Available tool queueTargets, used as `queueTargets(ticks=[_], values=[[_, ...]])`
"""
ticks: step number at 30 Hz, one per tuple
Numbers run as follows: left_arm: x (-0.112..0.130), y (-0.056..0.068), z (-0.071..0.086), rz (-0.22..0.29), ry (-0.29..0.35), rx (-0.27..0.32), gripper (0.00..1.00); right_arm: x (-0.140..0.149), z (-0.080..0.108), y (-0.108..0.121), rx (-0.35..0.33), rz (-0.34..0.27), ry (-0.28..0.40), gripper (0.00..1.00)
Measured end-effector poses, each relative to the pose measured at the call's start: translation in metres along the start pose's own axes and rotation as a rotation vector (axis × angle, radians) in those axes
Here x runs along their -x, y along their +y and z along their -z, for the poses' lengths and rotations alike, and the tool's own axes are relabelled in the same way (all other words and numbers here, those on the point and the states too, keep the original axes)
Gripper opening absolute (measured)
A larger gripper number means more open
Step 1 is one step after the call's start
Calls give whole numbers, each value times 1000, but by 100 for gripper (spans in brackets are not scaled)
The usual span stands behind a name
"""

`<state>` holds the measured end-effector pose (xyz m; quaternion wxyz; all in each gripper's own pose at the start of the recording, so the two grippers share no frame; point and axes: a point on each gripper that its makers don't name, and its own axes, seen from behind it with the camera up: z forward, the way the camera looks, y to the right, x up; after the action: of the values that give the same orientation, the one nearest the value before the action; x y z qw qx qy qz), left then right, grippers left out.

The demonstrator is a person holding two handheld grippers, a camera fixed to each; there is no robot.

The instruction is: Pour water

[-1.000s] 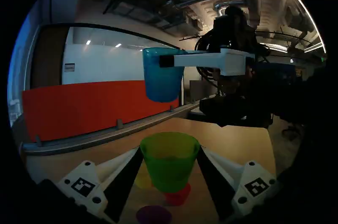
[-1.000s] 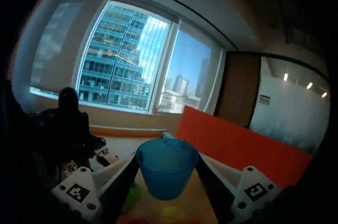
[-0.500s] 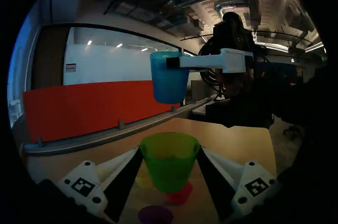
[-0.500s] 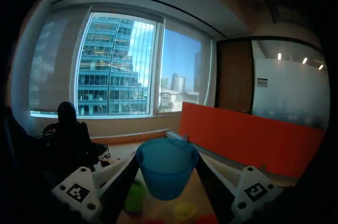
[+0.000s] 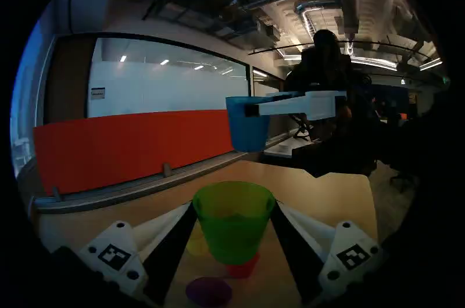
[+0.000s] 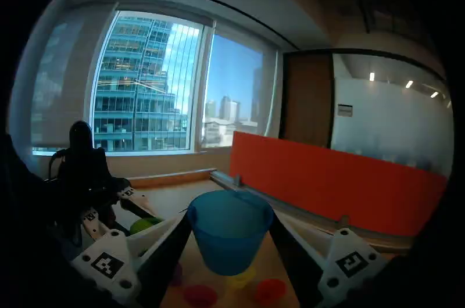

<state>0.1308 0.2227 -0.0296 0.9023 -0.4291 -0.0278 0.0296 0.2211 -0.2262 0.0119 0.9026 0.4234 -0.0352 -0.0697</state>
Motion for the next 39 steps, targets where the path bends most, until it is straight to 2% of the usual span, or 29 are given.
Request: queueTargets(ticks=[9, 15, 26, 33, 39], values=[[7, 8, 5, 7, -5, 3, 87, 19, 29, 22, 66, 20, -18, 91], [10, 15, 6, 12, -10, 16, 87, 31, 36, 27, 86, 29, -30, 91], [33, 24, 6, 6, -68, 43, 87, 65, 38, 28, 79, 15, -78, 91], [53, 34, 7, -5, -121, 72, 87, 89, 35, 28, 72, 17, -120, 92], [71, 38, 6, -17, -172, 89, 87, 105, 33, 28, 62, 7, -141, 92]])
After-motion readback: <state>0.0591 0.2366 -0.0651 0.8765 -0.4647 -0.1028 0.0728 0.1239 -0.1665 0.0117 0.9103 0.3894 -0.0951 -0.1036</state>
